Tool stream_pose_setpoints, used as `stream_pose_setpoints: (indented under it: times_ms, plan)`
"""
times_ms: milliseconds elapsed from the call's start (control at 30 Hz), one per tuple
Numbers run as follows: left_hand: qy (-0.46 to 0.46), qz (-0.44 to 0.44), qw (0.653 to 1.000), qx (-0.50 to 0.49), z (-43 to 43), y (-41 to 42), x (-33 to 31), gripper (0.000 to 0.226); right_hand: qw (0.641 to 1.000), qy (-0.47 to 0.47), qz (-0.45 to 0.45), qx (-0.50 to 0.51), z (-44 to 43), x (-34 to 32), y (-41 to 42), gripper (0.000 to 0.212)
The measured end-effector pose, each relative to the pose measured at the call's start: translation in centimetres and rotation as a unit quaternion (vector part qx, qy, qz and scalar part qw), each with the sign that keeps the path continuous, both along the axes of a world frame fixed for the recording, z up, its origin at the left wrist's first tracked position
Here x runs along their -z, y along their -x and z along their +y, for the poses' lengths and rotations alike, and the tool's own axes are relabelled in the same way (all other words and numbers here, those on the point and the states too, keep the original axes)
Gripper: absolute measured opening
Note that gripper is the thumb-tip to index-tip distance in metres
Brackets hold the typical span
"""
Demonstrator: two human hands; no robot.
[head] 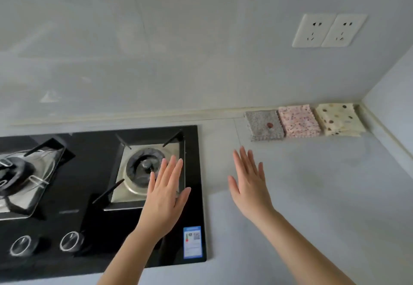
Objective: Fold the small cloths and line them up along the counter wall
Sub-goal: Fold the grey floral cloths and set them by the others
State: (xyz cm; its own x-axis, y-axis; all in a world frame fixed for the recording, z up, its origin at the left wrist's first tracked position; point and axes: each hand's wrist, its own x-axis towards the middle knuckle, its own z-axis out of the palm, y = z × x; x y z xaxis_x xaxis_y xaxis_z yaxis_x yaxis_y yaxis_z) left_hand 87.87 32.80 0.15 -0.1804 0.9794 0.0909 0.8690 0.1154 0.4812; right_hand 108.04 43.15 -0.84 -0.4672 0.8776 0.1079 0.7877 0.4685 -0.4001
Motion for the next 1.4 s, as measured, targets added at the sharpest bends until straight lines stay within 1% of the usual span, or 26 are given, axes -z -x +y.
stream_pose_setpoints:
  times_ms: [100,200,300,400,533,633,800,900,1100,1267,1400]
  plan:
    - [-0.033,-0.006,0.999,-0.027,-9.4,4.1,-1.4,0.066,0.999,-0.005,0.009,-0.039,-8.4,-1.5,4.3,0.058]
    - [-0.043,-0.019,0.996,-0.076,-17.8,8.1,-2.5,0.071,0.997,0.015,0.024,-0.071,-15.7,-2.8,8.7,0.061]
    - [-0.069,-0.020,0.990,-0.119,-24.1,12.0,-3.3,0.067,0.994,0.024,0.028,-0.102,-20.5,-3.9,13.3,0.061]
    - [-0.098,-0.024,0.986,-0.132,-27.9,15.4,-3.5,0.058,0.991,0.013,0.019,-0.129,-23.2,-4.6,17.3,0.061]
    - [-0.113,-0.033,0.980,-0.159,-30.1,19.7,-2.7,0.048,0.986,0.015,0.002,-0.167,-24.6,-4.8,22.5,0.061]
    - [-0.101,-0.035,0.978,-0.178,-30.3,23.5,-1.5,0.048,0.981,0.025,0.002,-0.192,-24.9,-4.2,26.9,0.059]
    - [-0.079,-0.036,0.972,-0.220,-30.3,32.0,-0.5,0.042,0.969,0.049,0.015,-0.242,-24.6,-3.1,37.5,0.057]
    - [-0.068,-0.013,0.967,-0.247,-31.1,37.1,-1.4,0.043,0.958,0.046,0.024,-0.281,-24.5,-3.9,44.0,0.057]
    - [-0.062,0.019,0.958,-0.278,-32.4,47.3,-1.5,0.034,0.935,0.061,-0.008,-0.351,-25.6,-5.2,55.5,0.054]
    - [-0.002,0.057,0.960,-0.275,-32.8,58.1,0.6,0.031,0.930,0.115,-0.015,-0.347,-27.3,-4.3,64.8,0.054]
    - [0.027,0.070,0.963,-0.258,-30.6,67.9,1.4,0.024,0.935,0.183,0.009,-0.303,-28.7,-1.5,73.5,0.054]
